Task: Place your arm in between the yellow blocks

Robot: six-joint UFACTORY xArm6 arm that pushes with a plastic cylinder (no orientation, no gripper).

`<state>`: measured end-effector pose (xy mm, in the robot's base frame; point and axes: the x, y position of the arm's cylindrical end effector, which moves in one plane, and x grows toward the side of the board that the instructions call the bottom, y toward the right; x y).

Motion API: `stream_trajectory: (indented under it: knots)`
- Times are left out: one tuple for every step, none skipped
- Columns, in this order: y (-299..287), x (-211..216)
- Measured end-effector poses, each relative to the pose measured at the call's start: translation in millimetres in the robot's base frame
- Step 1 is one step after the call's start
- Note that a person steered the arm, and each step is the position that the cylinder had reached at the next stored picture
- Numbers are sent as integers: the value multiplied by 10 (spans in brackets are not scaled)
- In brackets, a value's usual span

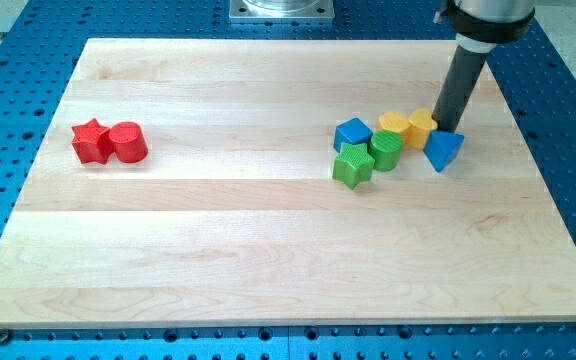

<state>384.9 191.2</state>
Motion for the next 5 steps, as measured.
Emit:
stream_trajectory:
  knots:
    - [-225, 0]
    - [-609, 152]
    - [-934, 193]
    - [-1006, 228]
    - [-1247, 121]
